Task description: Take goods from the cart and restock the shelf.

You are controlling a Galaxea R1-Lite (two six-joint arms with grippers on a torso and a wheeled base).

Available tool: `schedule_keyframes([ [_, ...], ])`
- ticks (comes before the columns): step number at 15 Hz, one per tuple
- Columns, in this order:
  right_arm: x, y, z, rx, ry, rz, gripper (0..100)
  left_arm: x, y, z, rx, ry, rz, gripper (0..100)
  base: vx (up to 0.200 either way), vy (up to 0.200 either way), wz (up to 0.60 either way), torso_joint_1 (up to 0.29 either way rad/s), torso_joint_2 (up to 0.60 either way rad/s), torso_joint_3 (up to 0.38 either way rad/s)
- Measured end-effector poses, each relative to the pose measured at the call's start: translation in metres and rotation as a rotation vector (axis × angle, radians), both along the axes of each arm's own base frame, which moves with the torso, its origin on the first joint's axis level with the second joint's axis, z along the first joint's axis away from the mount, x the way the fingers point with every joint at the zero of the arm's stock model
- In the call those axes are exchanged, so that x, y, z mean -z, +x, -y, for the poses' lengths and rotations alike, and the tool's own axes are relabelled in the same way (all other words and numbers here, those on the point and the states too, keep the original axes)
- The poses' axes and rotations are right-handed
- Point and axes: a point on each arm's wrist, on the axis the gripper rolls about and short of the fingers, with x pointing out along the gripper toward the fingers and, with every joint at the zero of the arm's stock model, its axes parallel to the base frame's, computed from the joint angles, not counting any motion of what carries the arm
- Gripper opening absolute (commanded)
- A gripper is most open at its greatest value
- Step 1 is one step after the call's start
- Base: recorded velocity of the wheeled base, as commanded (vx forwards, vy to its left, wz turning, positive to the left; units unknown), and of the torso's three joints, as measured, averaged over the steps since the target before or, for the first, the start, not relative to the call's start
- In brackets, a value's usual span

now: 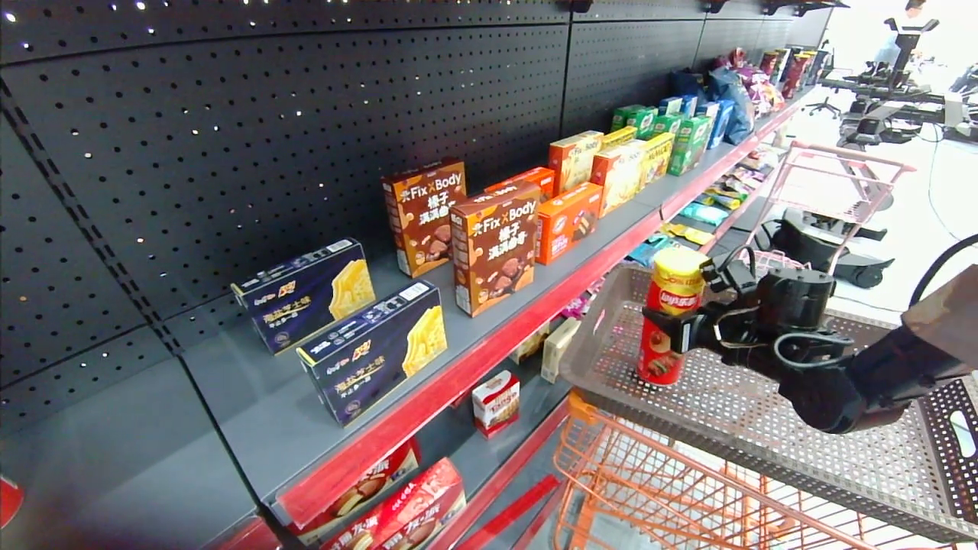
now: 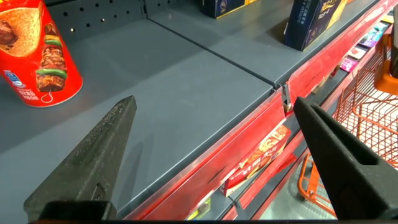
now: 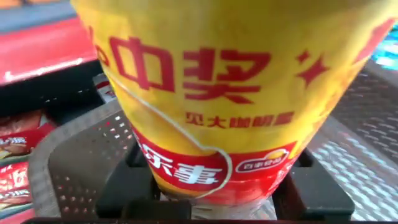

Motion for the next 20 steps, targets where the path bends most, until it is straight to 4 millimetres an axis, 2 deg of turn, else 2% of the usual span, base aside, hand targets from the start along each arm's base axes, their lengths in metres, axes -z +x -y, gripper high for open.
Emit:
schedule_keyframes([
  [3,-0.039,-0.023,0.007,0.140,-0.005,0.039,0,0.000,0.000,0.000,0.000,0.000,0.000,100,0.000,0.000,0.00,0.000,0.00,0.000],
  [6,-0.068,-0.059,0.008,0.201,-0.011,0.042,0,0.000,0.000,0.000,0.000,0.000,0.000,100,0.000,0.000,0.00,0.000,0.00,0.000],
  [9,-0.100,-0.108,0.015,0.230,0.000,0.060,0,0.000,0.000,0.000,0.000,0.000,0.000,100,0.000,0.000,0.00,0.000,0.00,0.000],
  [11,-0.117,-0.148,0.029,0.264,0.020,0.098,0,0.000,0.000,0.000,0.000,0.000,0.000,100,0.000,0.000,0.00,0.000,0.00,0.000],
  [15,-0.117,-0.216,0.060,0.379,0.022,0.115,0,0.000,0.000,0.000,0.000,0.000,0.000,100,0.000,0.000,0.00,0.000,0.00,0.000],
  [20,-0.111,-0.265,0.077,0.558,-0.025,0.034,0,0.000,0.000,0.000,0.000,0.000,0.000,100,0.000,0.000,0.00,0.000,0.00,0.000],
])
